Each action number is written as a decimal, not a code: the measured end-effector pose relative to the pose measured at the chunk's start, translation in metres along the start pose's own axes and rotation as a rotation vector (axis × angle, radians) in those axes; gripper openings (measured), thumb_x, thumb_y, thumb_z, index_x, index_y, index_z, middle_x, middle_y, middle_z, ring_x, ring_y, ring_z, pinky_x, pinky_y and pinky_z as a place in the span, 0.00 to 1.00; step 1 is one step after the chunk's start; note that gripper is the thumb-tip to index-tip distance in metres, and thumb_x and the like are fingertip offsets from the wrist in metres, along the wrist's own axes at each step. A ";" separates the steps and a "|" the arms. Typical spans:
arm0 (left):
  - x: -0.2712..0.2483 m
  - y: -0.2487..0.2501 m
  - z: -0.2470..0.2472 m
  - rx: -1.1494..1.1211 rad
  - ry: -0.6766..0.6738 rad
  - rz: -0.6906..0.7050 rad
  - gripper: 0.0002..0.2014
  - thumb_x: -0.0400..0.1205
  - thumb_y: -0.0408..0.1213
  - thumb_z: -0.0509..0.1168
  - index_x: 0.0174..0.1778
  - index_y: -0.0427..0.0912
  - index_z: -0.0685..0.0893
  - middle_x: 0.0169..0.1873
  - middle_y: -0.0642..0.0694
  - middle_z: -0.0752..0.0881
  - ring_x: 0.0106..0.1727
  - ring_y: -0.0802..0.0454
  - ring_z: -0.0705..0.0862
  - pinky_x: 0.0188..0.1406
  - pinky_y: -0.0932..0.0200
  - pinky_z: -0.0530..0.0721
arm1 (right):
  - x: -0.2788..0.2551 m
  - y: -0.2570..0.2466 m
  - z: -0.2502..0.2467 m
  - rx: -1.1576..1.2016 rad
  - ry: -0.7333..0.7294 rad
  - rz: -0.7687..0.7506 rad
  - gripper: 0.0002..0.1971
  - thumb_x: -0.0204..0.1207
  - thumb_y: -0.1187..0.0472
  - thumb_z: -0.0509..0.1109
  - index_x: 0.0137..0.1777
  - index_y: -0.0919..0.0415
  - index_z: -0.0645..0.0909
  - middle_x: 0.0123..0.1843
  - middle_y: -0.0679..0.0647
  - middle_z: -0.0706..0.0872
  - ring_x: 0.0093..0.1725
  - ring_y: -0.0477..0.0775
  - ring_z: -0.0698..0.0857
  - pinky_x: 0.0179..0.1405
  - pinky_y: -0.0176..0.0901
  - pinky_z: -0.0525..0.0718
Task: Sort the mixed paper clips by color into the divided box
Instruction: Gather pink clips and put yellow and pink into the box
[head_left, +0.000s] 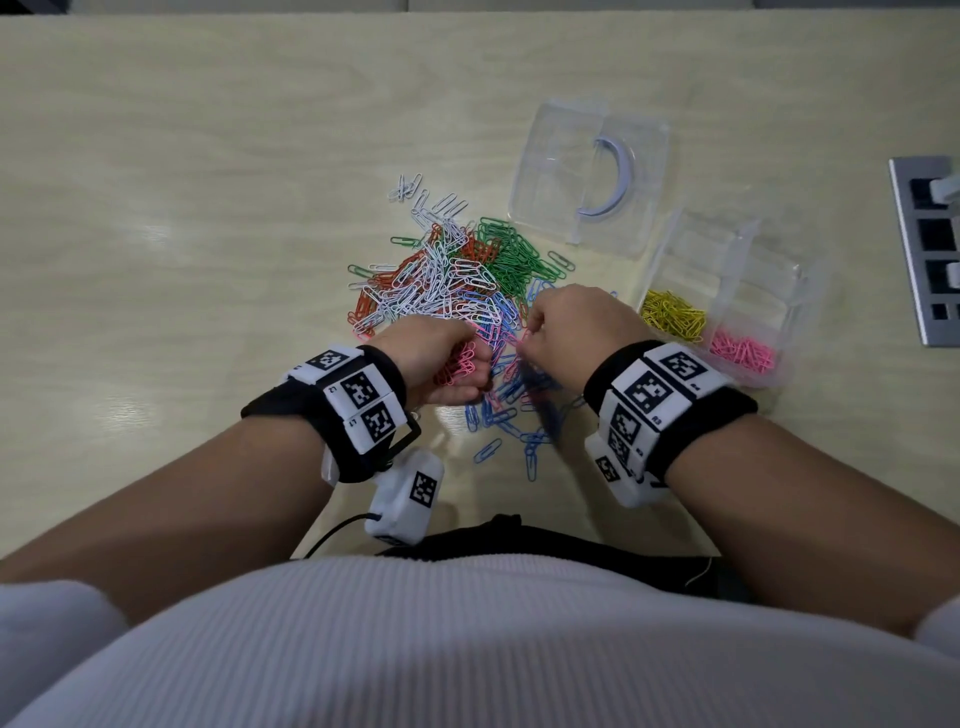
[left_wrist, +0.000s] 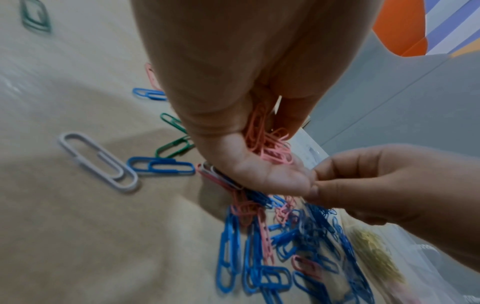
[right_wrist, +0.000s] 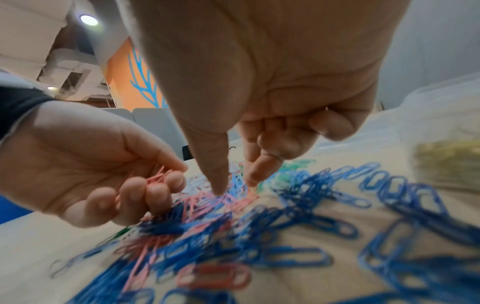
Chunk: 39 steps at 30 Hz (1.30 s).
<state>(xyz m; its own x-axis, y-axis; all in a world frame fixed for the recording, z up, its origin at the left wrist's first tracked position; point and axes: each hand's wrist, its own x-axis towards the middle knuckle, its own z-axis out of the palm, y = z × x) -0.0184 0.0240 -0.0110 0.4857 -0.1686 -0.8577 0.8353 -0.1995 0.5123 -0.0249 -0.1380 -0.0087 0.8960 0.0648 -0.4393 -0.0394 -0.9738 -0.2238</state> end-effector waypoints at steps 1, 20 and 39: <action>-0.001 0.000 0.001 -0.001 -0.002 -0.002 0.16 0.87 0.41 0.56 0.39 0.37 0.82 0.26 0.44 0.83 0.30 0.52 0.79 0.29 0.62 0.87 | -0.001 -0.003 0.003 -0.005 0.001 -0.010 0.14 0.76 0.46 0.68 0.55 0.54 0.81 0.54 0.54 0.83 0.56 0.59 0.83 0.54 0.50 0.81; -0.004 0.005 0.008 -0.005 0.003 0.006 0.16 0.87 0.43 0.56 0.43 0.37 0.82 0.29 0.43 0.84 0.30 0.52 0.83 0.26 0.61 0.87 | -0.015 -0.009 0.000 0.226 0.135 -0.161 0.04 0.71 0.54 0.69 0.44 0.51 0.81 0.44 0.49 0.83 0.46 0.55 0.81 0.43 0.45 0.75; -0.006 -0.006 -0.008 0.013 -0.005 -0.011 0.14 0.87 0.37 0.55 0.41 0.37 0.82 0.27 0.44 0.84 0.27 0.54 0.82 0.49 0.50 0.88 | -0.010 -0.001 0.019 0.012 0.162 -0.313 0.07 0.78 0.54 0.64 0.49 0.53 0.82 0.48 0.51 0.80 0.48 0.58 0.82 0.44 0.47 0.72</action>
<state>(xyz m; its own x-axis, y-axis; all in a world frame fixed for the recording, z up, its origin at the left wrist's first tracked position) -0.0240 0.0339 -0.0096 0.4755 -0.1715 -0.8628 0.8371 -0.2134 0.5037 -0.0426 -0.1332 -0.0208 0.9240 0.3233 -0.2043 0.2439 -0.9096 -0.3364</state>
